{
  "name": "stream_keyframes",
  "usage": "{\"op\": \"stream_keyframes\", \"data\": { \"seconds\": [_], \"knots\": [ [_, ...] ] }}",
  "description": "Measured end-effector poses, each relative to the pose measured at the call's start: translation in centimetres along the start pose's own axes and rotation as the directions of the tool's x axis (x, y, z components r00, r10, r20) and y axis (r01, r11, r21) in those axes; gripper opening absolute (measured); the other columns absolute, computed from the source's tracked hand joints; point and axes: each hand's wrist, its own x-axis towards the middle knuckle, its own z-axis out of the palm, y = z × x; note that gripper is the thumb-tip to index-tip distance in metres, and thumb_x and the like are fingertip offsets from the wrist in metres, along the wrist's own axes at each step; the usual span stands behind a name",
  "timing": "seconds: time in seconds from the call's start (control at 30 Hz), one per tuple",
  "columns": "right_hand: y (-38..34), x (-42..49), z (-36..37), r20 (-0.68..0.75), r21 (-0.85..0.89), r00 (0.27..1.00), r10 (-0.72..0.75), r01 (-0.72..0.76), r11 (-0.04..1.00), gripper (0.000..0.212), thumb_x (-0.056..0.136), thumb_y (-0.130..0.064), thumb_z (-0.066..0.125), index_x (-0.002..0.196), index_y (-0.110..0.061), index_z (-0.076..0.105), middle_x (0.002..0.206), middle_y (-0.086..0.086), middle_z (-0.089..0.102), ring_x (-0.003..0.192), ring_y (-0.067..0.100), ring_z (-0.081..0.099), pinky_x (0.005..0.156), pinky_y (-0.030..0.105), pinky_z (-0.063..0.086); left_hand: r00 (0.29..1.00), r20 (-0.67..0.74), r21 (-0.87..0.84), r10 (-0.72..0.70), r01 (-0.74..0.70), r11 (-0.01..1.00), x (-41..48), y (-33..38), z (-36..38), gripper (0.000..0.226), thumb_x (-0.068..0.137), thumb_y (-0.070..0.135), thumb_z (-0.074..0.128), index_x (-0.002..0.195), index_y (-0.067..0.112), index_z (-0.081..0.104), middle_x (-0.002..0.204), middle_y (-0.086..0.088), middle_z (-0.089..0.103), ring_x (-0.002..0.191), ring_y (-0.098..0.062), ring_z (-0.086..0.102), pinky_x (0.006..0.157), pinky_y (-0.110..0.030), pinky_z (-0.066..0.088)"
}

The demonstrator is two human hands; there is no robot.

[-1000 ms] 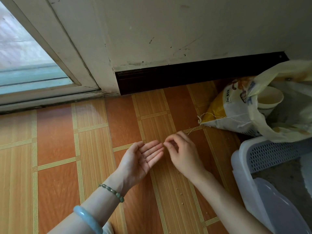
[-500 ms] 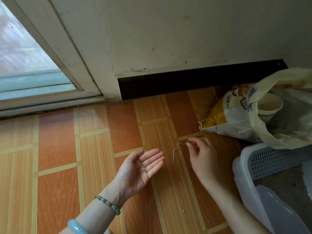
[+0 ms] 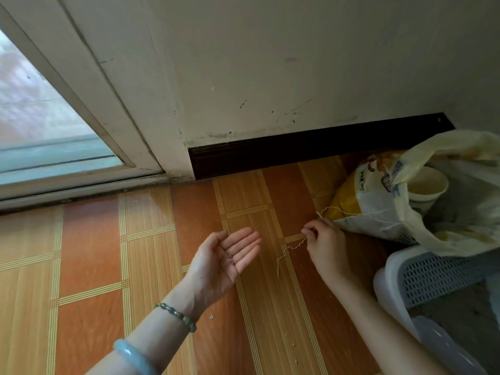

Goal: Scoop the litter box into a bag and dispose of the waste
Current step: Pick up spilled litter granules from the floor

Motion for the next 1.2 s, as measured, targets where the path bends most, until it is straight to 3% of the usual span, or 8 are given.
{"op": "stream_keyframes", "data": {
  "seconds": [0.13, 0.3, 0.47, 0.57, 0.7, 0.8, 1.0, 1.2],
  "knots": [
    [-0.4, 0.1, -0.1, 0.004, 0.039, 1.000, -0.023, 0.022, 0.999, 0.004, 0.083, -0.003, 0.065, 0.084, -0.004, 0.068, 0.088, 0.009, 0.063, 0.081, 0.024, 0.061, 0.067, 0.023, 0.041, 1.000, -0.020, 0.009, 0.019, -0.019, 1.000, 0.4, 0.2, 0.2, 0.044, 0.097, 0.021, 0.030, 0.109, -0.008, 0.060, 0.110, -0.027, 0.065, 0.096, -0.034, 0.068, 0.079, -0.041, 0.056],
    [-6.8, -1.7, -2.3, -0.016, 0.317, 0.976, -0.219, 0.212, 0.924, 0.005, 0.083, -0.009, 0.066, 0.087, -0.010, 0.069, 0.083, -0.006, 0.058, 0.075, -0.003, 0.054, 0.070, 0.009, 0.045, 0.999, -0.030, 0.036, 0.019, -0.017, 0.999, 1.0, -0.1, 0.8, 0.044, 0.098, 0.023, 0.030, 0.106, -0.007, 0.061, 0.103, -0.025, 0.068, 0.089, -0.030, 0.070, 0.075, -0.038, 0.058],
    [-10.3, -3.8, -2.8, 0.095, 0.465, 0.932, -0.350, 0.270, 0.843, 0.018, 0.090, -0.020, 0.055, 0.095, -0.010, 0.069, 0.090, -0.006, 0.059, 0.083, 0.002, 0.056, 0.072, 0.010, 0.045, 0.999, 0.029, 0.040, 0.022, -0.023, 0.999, 0.7, -0.8, 1.0, 0.056, 0.099, 0.023, 0.030, 0.074, -0.003, 0.072, 0.075, -0.019, 0.070, 0.068, -0.024, 0.071, 0.059, -0.028, 0.059],
    [-7.7, -2.6, -3.6, -0.011, 0.421, 0.978, -0.209, 0.194, 0.886, 0.026, 0.094, -0.023, 0.047, 0.106, -0.011, 0.067, 0.098, -0.005, 0.061, 0.089, -0.002, 0.056, 0.079, 0.007, 0.043, 0.999, 0.033, 0.012, 0.010, -0.010, 1.000, 0.7, -0.7, 0.4, 0.047, 0.099, 0.023, 0.031, 0.099, -0.009, 0.065, 0.101, -0.026, 0.068, 0.088, -0.031, 0.071, 0.074, -0.038, 0.059],
    [-2.9, -0.7, -3.6, -0.012, 0.256, 1.000, -0.014, 0.017, 0.967, 0.019, 0.092, -0.007, 0.053, 0.105, -0.009, 0.067, 0.101, 0.003, 0.064, 0.091, 0.010, 0.058, 0.075, 0.004, 0.040, 1.000, 0.017, -0.006, 0.017, -0.016, 1.000, 0.5, -0.3, -0.2, 0.043, 0.098, 0.023, 0.032, 0.107, -0.009, 0.060, 0.108, -0.027, 0.066, 0.093, -0.033, 0.069, 0.079, -0.040, 0.057],
    [-1.4, -0.5, -2.3, 0.036, 0.125, 0.999, -0.025, 0.020, 0.992, 0.013, 0.085, -0.004, 0.062, 0.096, -0.005, 0.070, 0.095, 0.008, 0.064, 0.080, 0.009, 0.053, 0.067, 0.003, 0.036, 1.000, 0.011, -0.001, 0.019, -0.019, 1.000, 0.4, -0.2, -0.2, 0.042, 0.098, 0.023, 0.032, 0.108, -0.008, 0.059, 0.108, -0.027, 0.066, 0.094, -0.033, 0.069, 0.079, -0.039, 0.057],
    [-1.2, -1.4, -0.6, 0.122, 0.089, 0.986, -0.110, 0.100, 0.991, 0.012, 0.079, 0.002, 0.067, 0.089, -0.004, 0.071, 0.090, 0.005, 0.060, 0.073, 0.009, 0.053, 0.063, 0.004, 0.039, 1.000, 0.002, 0.003, 0.013, -0.013, 1.000, 0.2, -0.4, -0.6, 0.043, 0.099, 0.023, 0.032, 0.107, -0.008, 0.060, 0.108, -0.027, 0.066, 0.093, -0.033, 0.069, 0.078, -0.040, 0.057],
    [-1.2, -1.0, 0.1, 0.027, 0.103, 0.997, -0.069, 0.066, 0.992, 0.016, 0.079, 0.000, 0.069, 0.095, -0.001, 0.070, 0.092, 0.008, 0.062, 0.072, 0.007, 0.051, 0.059, 0.000, 0.038, 1.000, -0.008, 0.007, 0.008, -0.008, 1.000, 0.2, -0.4, -0.9, 0.043, 0.099, 0.023, 0.032, 0.108, -0.008, 0.060, 0.107, -0.027, 0.067, 0.094, -0.032, 0.069, 0.080, -0.040, 0.056]
  ]
}}
